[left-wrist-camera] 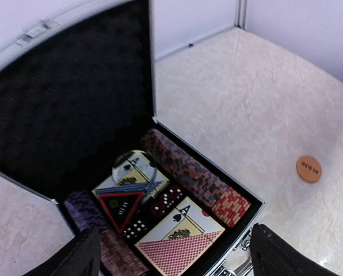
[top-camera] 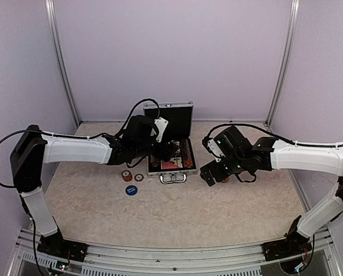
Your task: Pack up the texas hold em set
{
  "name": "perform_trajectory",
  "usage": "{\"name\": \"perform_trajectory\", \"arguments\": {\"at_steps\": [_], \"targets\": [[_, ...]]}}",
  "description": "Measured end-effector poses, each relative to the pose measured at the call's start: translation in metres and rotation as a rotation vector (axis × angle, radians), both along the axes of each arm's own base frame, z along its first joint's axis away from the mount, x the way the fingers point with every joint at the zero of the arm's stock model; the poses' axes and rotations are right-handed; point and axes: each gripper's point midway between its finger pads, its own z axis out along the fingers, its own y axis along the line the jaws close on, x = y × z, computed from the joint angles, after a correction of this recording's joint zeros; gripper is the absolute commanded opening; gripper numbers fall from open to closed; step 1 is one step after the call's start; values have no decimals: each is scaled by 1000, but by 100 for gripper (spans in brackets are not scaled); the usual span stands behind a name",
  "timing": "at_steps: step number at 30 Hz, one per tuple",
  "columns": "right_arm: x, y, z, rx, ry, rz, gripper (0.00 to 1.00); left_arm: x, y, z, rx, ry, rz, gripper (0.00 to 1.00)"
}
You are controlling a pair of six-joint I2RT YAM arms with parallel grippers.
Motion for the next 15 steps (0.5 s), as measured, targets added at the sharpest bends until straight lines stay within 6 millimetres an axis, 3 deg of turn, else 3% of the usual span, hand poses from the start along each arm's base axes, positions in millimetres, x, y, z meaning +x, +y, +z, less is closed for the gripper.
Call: {"name": "perform_trajectory", "arguments": {"at_steps": [3,6,9,15], "targets": [[0,4,0,13,1,13,100,-2,19,39,-78,-13,96,99],[1,7,0,21,-2,25,100,-10,48,53,-112,30,211,99],[1,10,-2,27,-1,37,100,-19,74,45,-99,99,312,99],[-2,13,-7,35,8,53,100,-47,122,0,14,260,455,99]]}}
